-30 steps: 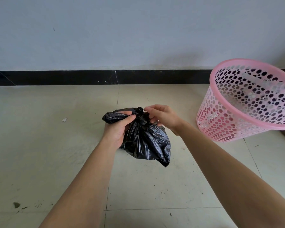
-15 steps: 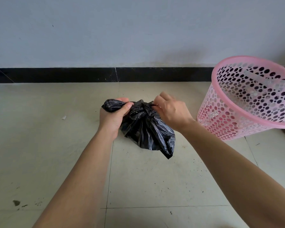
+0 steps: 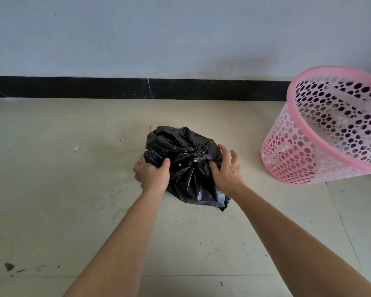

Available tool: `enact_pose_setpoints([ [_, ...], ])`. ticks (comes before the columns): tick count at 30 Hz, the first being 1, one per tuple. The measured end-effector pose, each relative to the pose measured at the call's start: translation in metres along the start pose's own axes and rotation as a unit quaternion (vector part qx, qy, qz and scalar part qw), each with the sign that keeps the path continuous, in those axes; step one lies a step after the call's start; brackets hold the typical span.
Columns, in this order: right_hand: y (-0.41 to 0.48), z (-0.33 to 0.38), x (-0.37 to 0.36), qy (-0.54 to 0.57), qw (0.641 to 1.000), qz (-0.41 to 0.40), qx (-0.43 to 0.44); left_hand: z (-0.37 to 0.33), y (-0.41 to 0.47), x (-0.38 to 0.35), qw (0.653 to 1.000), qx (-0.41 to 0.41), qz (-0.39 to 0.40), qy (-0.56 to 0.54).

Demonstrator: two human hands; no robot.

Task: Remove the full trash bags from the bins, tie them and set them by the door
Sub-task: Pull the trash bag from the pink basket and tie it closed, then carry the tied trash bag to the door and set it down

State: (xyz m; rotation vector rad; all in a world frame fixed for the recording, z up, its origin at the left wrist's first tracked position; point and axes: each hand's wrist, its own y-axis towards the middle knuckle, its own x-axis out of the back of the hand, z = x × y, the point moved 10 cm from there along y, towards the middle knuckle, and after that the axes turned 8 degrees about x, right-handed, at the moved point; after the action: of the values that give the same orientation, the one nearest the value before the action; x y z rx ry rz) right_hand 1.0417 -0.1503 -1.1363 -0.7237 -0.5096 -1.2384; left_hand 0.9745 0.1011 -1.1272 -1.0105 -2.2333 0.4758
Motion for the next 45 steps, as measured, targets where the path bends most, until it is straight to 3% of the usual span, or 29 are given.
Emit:
enact_pose_setpoints([
  [2,-0.005,-0.008,-0.023,0.020,0.999,0.018,-0.035,0.015,0.001,-0.018,0.999,0.032,0.029,0.028],
  [6,-0.002,-0.007,-0.028,0.037,0.998,-0.050,-0.021,0.015,0.011,-0.041,0.995,-0.065,0.058,0.045],
  [11,-0.003,-0.009,-0.024,0.117,0.989,-0.080,-0.046,0.021,0.025,-0.036,0.993,-0.083,0.044,0.071],
  [14,-0.022,-0.008,-0.032,0.136,0.987,-0.069,-0.058,0.038,0.012,-0.014,0.994,-0.103,-0.007,0.035],
  [20,-0.103,-0.011,-0.057,0.094,0.991,-0.045,-0.087,0.110,-0.034,0.021,0.997,-0.051,-0.028,-0.043],
  [23,-0.143,-0.013,-0.061,0.078,0.990,-0.030,-0.110,0.126,-0.071,0.038,0.998,-0.034,-0.044,-0.009],
  [27,-0.198,0.005,-0.039,0.022,0.990,0.023,-0.136,0.116,-0.134,0.067,0.992,-0.080,-0.026,0.092],
  [31,-0.251,0.062,0.008,-0.007,0.988,0.096,-0.120,0.091,-0.203,0.121,0.991,-0.026,-0.031,0.124],
  [37,-0.266,0.200,0.116,0.012,0.987,0.148,-0.060,-0.044,-0.276,0.209,0.991,-0.035,-0.043,0.120],
  [41,-0.234,0.334,0.223,0.009,0.991,0.130,0.009,-0.220,-0.310,0.272,0.984,-0.141,-0.037,0.103],
  [45,-0.210,0.484,0.347,0.023,0.987,0.088,0.134,-0.395,-0.359,0.349,0.974,-0.193,-0.096,0.068],
])
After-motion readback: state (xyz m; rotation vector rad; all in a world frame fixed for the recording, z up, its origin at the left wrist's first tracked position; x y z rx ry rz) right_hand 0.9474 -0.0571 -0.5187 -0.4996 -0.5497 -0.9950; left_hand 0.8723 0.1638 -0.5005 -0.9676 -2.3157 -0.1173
